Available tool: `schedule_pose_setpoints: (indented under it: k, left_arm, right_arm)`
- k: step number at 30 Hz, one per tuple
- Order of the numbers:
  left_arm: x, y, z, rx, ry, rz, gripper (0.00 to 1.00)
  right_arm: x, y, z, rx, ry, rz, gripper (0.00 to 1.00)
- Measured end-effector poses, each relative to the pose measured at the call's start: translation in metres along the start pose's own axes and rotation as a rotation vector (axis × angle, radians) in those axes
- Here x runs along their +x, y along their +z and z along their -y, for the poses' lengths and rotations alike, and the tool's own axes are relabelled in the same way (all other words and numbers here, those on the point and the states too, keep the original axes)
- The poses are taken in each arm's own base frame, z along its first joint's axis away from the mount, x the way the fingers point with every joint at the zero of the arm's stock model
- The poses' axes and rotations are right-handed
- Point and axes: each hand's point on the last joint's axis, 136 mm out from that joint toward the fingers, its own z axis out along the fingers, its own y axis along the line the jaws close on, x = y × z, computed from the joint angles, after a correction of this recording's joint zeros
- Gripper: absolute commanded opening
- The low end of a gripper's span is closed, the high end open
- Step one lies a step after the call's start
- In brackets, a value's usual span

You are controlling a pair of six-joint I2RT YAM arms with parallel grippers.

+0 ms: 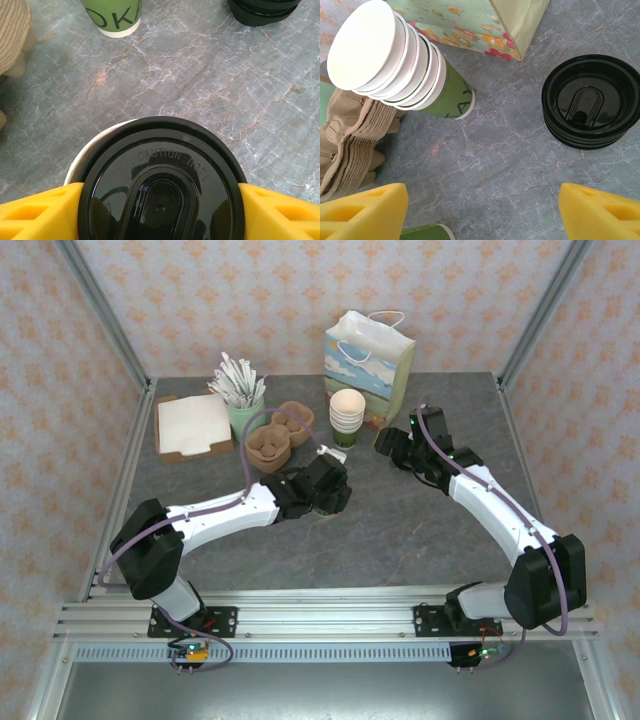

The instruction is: Pack the takeout coffee

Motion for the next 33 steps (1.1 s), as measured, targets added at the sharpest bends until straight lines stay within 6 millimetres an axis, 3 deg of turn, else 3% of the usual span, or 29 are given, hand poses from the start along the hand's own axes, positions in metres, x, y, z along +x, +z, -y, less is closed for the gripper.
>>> schedule_pose_setpoints:
  k: [33]
  left_arm:
    - [-0.0005, -0.0010, -0.0090, -0.018, 0.001, 0.009, 0.75]
  right_arm:
    - [0.0061, 0.0068, -0.0002, -0.005, 0.001, -0.030, 0.80]
